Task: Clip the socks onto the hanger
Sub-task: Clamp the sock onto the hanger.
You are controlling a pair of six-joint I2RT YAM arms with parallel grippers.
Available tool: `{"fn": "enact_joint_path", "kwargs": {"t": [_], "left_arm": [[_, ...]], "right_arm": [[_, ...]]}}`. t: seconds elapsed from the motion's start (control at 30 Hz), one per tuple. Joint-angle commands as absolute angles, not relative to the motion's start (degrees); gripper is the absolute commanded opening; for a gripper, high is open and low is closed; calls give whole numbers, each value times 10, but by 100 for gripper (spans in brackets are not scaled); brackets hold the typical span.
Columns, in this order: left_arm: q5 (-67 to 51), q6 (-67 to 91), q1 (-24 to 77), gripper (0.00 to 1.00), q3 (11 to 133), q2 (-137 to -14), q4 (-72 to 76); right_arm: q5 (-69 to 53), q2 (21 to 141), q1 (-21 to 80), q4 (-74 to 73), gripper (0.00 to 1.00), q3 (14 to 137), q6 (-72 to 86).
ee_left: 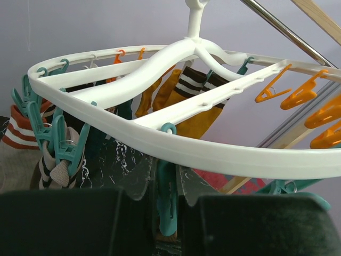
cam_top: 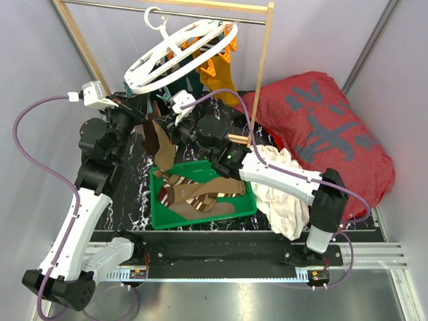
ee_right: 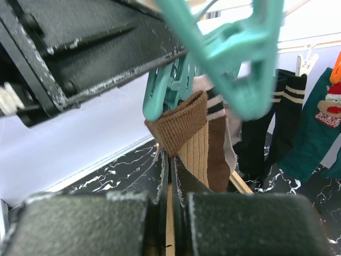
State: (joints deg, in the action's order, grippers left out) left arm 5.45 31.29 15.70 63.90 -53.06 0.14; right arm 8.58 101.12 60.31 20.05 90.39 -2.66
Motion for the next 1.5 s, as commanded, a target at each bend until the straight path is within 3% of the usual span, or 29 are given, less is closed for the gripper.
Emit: {"fn": "enact_joint_path", "kwargs": {"t": [0.0,1.4,1.47], "left_arm": [[76,302,167,0,622,-538,-61],[104,265,198,0,615,-541,-49],[104,264,199,4,615,-541,-49]], "right_arm": [[98,1019,600,205,0,938,-17],[69,1020,601,212,0,970,31],[71,1018,601,214,0,970,30]]}}
